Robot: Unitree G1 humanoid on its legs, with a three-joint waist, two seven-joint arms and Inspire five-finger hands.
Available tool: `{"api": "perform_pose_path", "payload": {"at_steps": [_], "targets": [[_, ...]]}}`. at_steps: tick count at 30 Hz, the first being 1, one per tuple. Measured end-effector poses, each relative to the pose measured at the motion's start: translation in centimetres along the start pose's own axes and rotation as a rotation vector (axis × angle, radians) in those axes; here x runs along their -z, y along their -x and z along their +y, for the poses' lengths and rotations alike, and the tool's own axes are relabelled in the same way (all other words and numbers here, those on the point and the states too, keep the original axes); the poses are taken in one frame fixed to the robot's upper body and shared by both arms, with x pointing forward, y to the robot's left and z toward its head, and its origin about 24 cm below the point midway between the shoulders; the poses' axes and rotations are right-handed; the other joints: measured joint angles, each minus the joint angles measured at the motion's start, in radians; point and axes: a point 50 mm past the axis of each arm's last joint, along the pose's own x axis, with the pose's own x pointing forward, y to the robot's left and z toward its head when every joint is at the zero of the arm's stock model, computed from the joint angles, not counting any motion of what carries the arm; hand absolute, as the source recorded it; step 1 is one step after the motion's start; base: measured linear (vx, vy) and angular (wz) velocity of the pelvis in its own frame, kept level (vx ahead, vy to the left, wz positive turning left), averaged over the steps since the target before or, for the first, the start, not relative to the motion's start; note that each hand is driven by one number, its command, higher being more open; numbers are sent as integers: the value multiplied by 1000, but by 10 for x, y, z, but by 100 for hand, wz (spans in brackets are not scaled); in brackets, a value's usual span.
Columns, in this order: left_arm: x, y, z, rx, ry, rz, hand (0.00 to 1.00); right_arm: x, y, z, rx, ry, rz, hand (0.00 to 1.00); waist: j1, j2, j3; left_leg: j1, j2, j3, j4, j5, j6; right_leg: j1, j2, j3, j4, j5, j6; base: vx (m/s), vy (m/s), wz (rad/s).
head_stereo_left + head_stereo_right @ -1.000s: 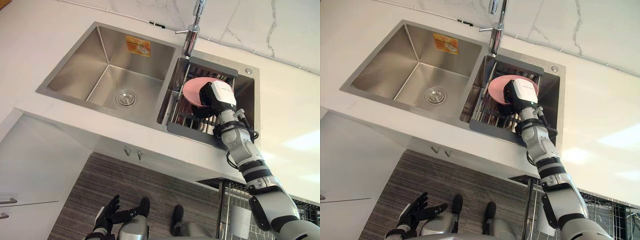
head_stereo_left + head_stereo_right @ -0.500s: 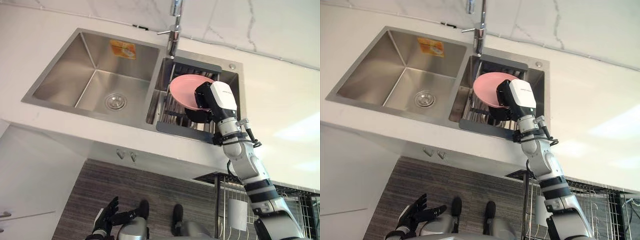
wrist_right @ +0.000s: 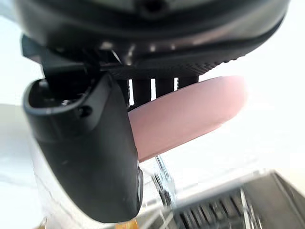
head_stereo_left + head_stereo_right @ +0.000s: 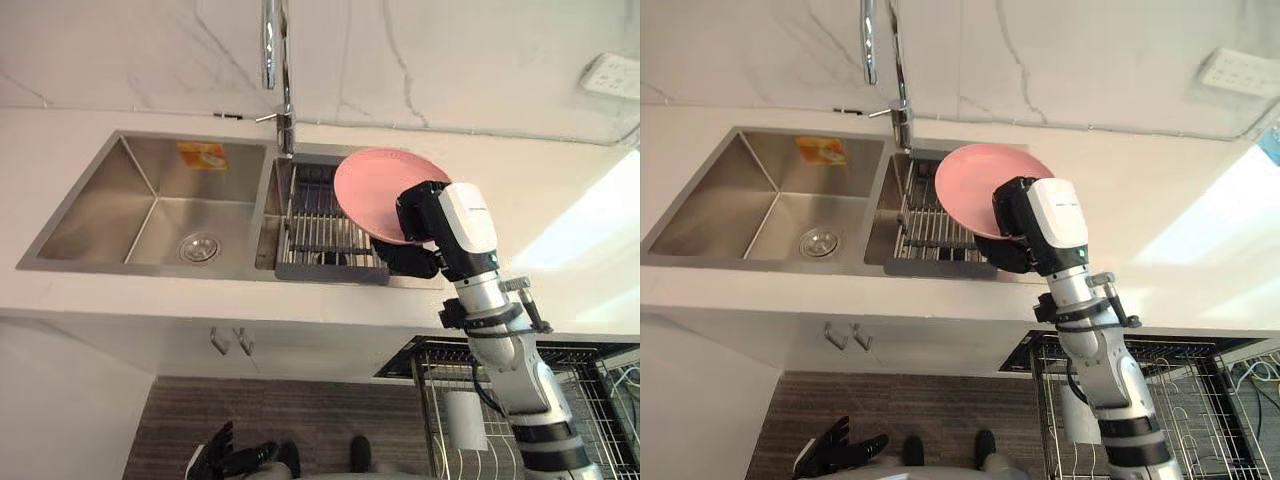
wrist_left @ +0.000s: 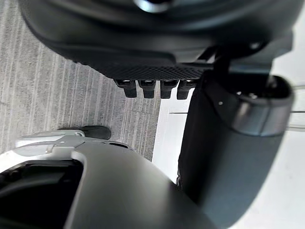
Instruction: Walk over to the sink, pick up the cup, carry it to the dishwasher, place the cup inside the dishwasher, then close the dishwasher door
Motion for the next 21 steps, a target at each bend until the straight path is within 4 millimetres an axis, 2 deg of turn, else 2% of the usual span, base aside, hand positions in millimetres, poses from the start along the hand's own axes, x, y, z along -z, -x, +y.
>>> {"api": "perform_pose_path", "payload": {"at_steps": [4, 11, 13, 17, 19, 21], "targets": [[6, 2, 1, -7, 0, 22, 100, -6, 9, -12, 73, 8, -20, 0, -21, 1, -13, 30, 3, 24, 4, -6, -2, 20, 5, 25, -4, 2, -3, 6, -8, -21], [14, 5, 2, -18, -9, 51, 100, -1, 24, -27, 149, 45, 32, 0, -52, 5, -28, 57, 10, 79, 0, -26, -11, 27, 19, 76, -6, 5, -10, -26, -13, -24], [15, 6, 1, -15, -27, 58, 100, 3, 35, -29, 152, 56, 80, 0, -69, 10, -36, 58, 12, 93, 0, -31, -16, 20, 23, 88, -6, 2, -15, -4, -14, -19], [16, 6, 1, -14, -31, 65, 100, 14, 51, -35, 200, 55, 192, 0, -79, 12, -38, 59, 18, 130, 0, -36, -17, 3, 33, 121, -7, 4, -21, 12, -17, -29], [19, 7, 2, -15, -31, 80, 100, 20, 60, -40, 229, 76, 256, 0, -98, 14, -39, 58, 21, 151, 4, -39, -19, -9, 39, 141, -6, 5, -22, 39, -21, -27], [20, 7, 1, -14, -32, 84, 100, 23, 68, -43, 257, 72, 301, 0, -99, 17, -44, 58, 25, 180, 5, -46, -23, -22, 48, 170, -6, 10, -20, 52, -20, -43]]}}
